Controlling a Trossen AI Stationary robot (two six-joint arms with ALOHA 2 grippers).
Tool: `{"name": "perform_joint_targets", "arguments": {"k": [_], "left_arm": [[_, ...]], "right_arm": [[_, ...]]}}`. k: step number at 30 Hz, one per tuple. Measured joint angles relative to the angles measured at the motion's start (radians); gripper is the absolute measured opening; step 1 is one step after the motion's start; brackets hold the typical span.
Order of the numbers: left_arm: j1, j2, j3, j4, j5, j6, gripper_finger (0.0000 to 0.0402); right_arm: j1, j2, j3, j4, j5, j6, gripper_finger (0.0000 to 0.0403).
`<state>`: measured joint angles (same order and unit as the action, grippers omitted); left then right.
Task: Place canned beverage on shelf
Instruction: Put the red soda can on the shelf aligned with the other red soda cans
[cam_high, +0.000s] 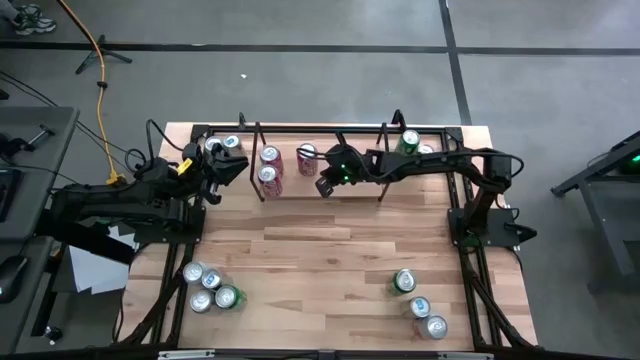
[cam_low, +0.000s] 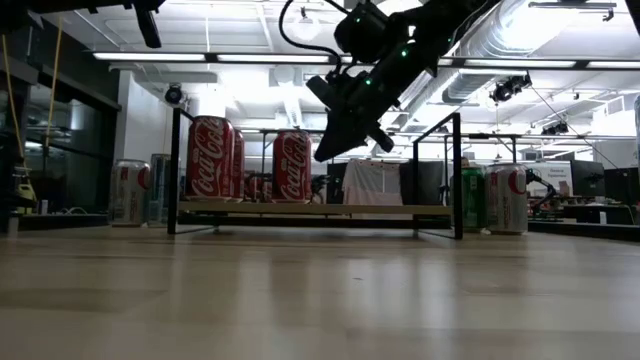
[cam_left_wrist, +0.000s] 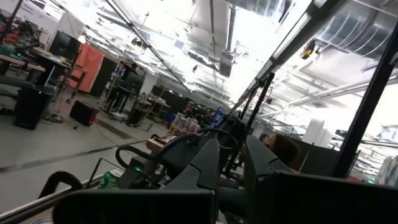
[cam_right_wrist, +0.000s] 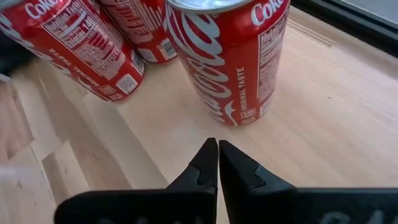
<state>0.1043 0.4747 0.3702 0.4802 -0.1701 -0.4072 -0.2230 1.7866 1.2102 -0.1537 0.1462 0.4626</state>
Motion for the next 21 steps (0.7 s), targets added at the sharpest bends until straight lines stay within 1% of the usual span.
{"name": "perform_joint_targets", "arguments": {"k": [14, 19, 21], "left_arm": [[0.000, 0.000, 0.001, 0.001, -0.008, -0.001, 0.0000], [0.000, 0.000, 0.001, 0.001, -0.008, -0.008, 0.0000], [0.000, 0.000, 0.001, 0.001, -0.008, -0.009, 0.0000]], "right_arm": [[-0.002, 0.000, 0.000, 0.108, 0.011, -0.018, 0.0000], [-0.003, 0.000, 0.000, 0.114, 0.055, -0.018, 0.0000], [-0.006, 0.000, 0.000, 0.121, 0.055, -0.018, 0.0000]]}}
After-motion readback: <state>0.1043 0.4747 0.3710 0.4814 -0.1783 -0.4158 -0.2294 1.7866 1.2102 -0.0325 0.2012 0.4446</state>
